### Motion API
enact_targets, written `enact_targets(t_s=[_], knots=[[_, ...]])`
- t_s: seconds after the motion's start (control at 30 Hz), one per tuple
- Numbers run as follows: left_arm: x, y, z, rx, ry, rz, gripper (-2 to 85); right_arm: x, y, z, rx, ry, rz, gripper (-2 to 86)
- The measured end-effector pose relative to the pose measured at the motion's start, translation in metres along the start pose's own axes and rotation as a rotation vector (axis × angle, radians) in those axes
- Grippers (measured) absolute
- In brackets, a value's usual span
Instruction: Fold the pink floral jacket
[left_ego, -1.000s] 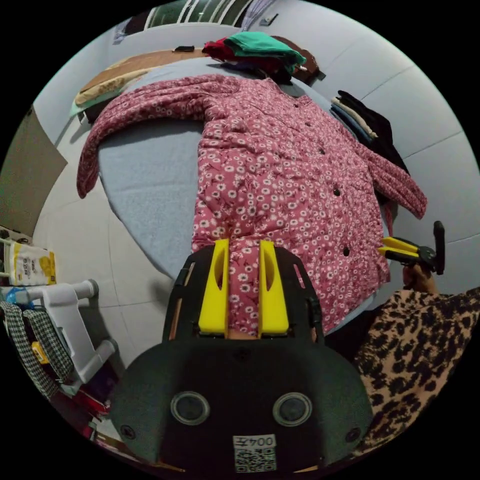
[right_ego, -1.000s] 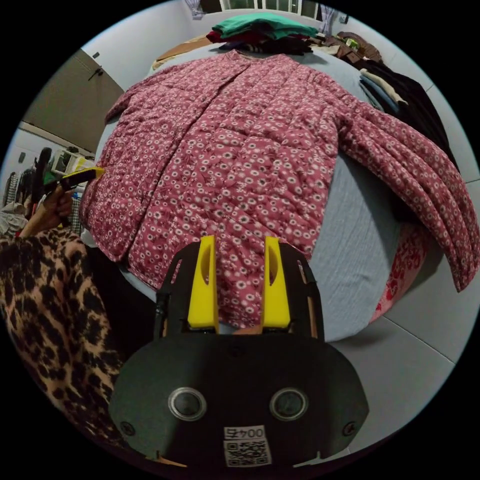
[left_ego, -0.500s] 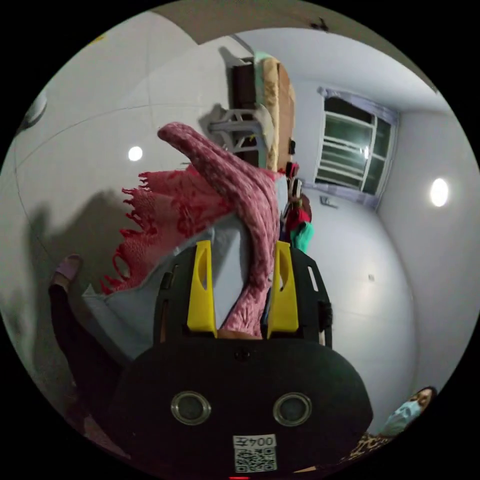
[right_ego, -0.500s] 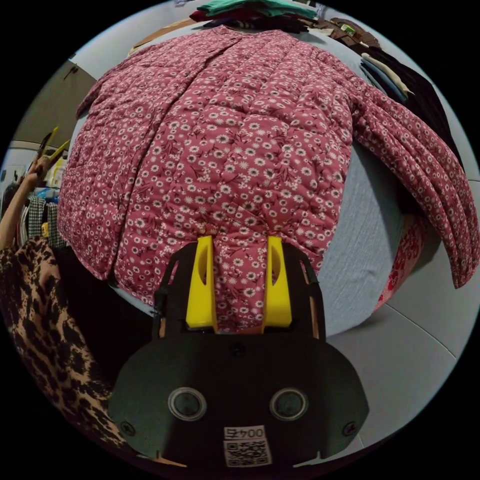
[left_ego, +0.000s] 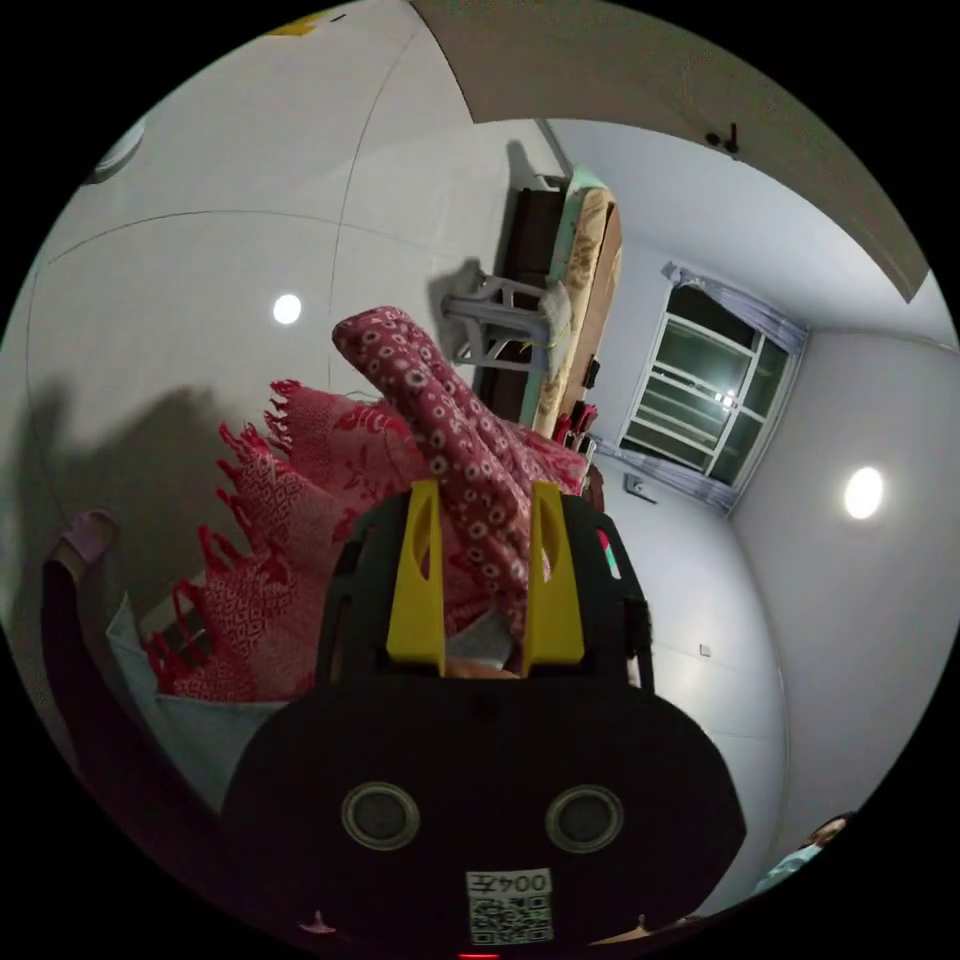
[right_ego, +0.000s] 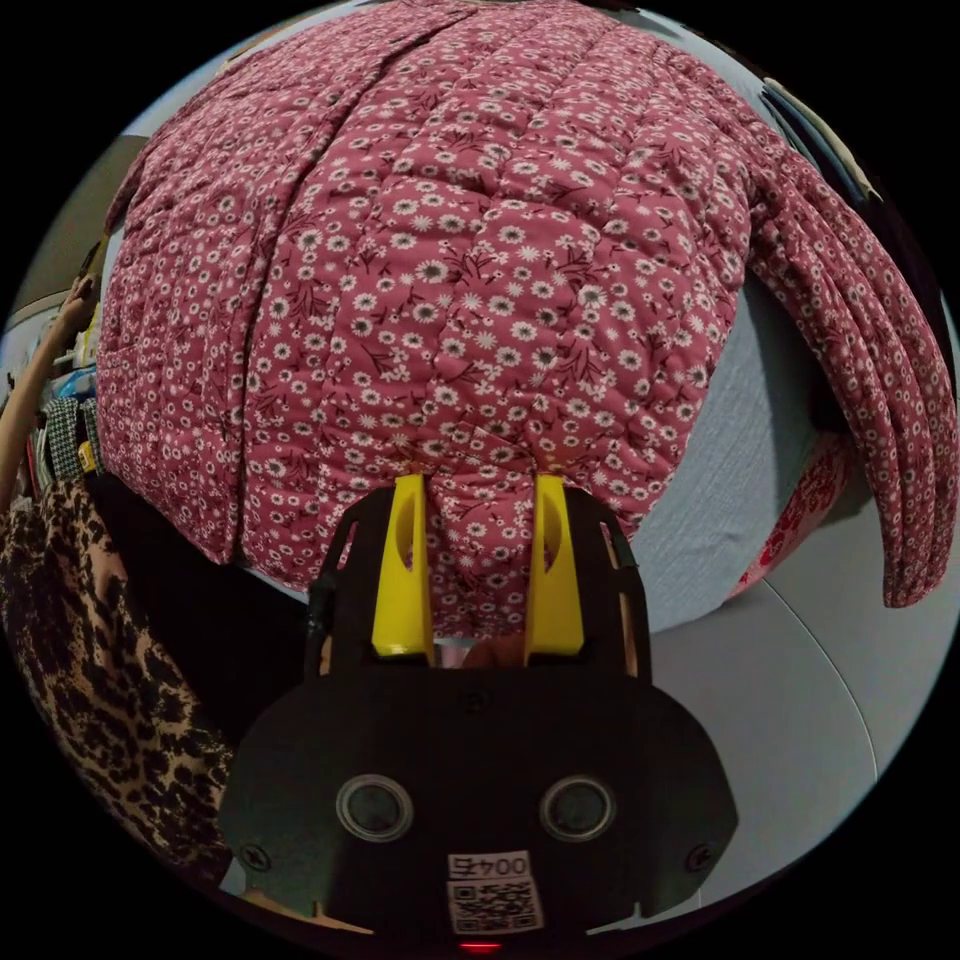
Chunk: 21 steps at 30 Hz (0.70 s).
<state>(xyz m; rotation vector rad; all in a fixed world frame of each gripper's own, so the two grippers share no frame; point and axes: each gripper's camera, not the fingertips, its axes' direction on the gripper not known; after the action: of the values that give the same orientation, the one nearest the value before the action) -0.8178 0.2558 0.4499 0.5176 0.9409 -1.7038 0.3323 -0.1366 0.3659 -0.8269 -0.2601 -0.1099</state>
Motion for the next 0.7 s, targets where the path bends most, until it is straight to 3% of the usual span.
enact_targets(t_s=[0.07, 0.37, 0.57, 0.7], knots=[[0.015, 0.004, -0.004, 0.036, -0.032, 0.075, 7.0, 0.001, -0.002, 0.0, -0.004, -0.001, -0.001, 15.5], [0.202, 0.106, -0.006, 0.08, -0.115, 0.858, 3.1, 0.01, 0.003, 0.0, 0.016, 0.004, -0.013, 14.9], [0.326, 0.278, 0.035, 0.0, -0.021, 1.41, 3.5, 0.017, 0.013, 0.003, 0.044, 0.006, -0.035, 14.6], [0.364, 0.426, 0.09, -0.178, 0.027, 1.755, 5.0, 0.025, 0.028, 0.006, 0.1, 0.0, -0.046, 14.6]])
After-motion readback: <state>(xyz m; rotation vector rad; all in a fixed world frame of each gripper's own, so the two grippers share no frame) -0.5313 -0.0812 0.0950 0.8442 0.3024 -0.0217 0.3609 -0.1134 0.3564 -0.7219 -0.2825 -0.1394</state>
